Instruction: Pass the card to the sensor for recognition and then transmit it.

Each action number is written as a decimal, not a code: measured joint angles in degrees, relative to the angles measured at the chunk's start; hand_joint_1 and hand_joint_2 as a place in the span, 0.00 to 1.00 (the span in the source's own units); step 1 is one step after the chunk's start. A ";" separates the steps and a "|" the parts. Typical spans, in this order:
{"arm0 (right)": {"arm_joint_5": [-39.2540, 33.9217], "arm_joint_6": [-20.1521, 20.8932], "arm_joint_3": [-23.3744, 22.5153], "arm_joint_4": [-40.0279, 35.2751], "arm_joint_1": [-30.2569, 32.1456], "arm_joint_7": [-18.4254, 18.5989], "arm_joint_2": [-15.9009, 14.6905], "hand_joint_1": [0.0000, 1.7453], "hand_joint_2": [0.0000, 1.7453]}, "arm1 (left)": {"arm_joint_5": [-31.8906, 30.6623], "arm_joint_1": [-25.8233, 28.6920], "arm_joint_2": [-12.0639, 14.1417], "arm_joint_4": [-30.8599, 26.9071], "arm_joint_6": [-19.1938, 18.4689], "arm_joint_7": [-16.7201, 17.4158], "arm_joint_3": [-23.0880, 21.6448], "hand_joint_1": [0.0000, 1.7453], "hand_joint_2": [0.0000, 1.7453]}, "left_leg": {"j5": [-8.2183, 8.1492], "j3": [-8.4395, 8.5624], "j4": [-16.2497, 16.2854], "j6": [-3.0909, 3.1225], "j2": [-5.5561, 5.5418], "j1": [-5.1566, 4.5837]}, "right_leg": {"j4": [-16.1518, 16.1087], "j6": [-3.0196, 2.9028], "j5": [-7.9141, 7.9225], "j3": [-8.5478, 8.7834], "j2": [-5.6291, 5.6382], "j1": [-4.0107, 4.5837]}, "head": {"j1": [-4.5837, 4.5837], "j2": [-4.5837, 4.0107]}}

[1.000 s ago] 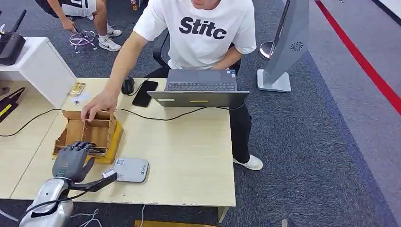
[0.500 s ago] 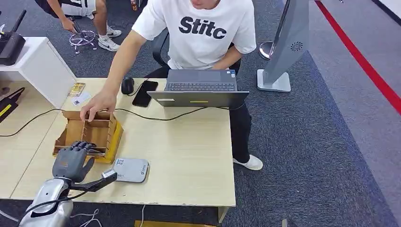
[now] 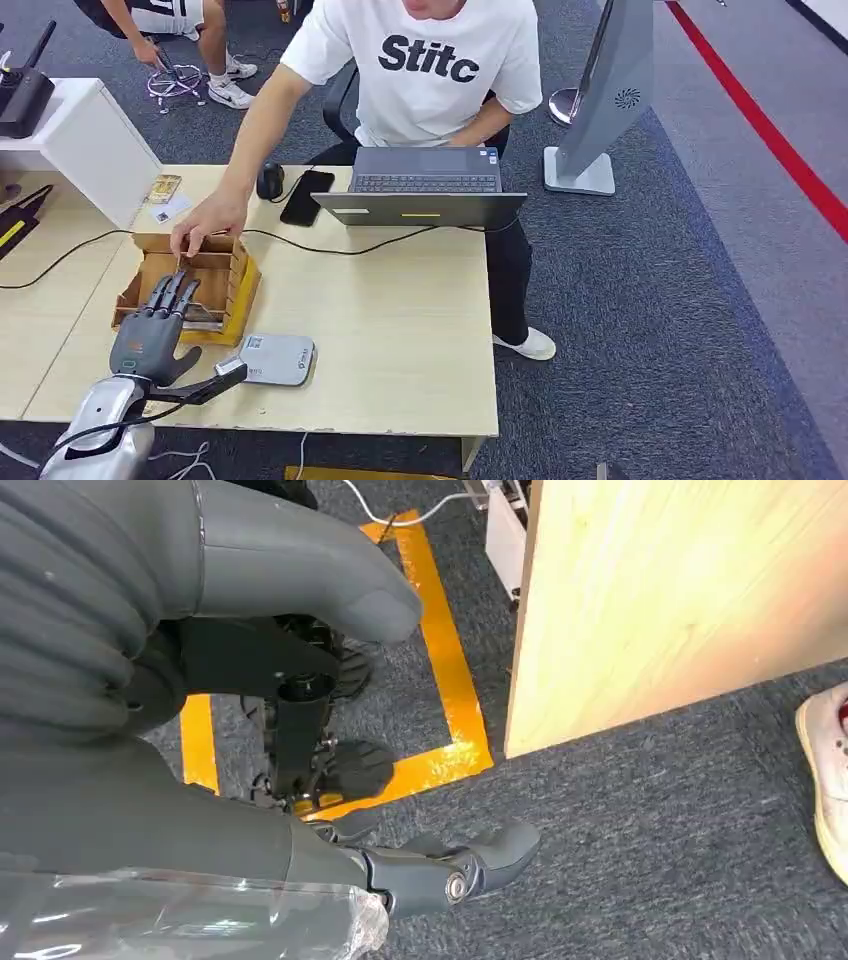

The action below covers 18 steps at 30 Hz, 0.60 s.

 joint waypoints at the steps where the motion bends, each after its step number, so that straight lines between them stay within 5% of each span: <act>1: 0.00 0.00 0.00 0.00 0.00 0.00 0.00 0.00 1.00 | 0.00 0.00 0.00 0.00 0.00 0.00 0.00 0.00 1.00 | 0.00 0.00 0.00 0.00 0.00 0.00 | 0.00 0.00 0.00 0.00 0.00 0.00 | 0.00 0.00; 18: 0.00 0.17 0.00 0.00 -0.01 0.04 0.00 0.00 1.00 | 0.52 -0.61 0.46 -0.65 0.87 -0.06 0.00 0.00 1.00 | 0.00 0.00 0.00 0.00 0.00 0.01 | 0.00 0.00 0.00 0.00 0.00 0.00 | 0.00 0.00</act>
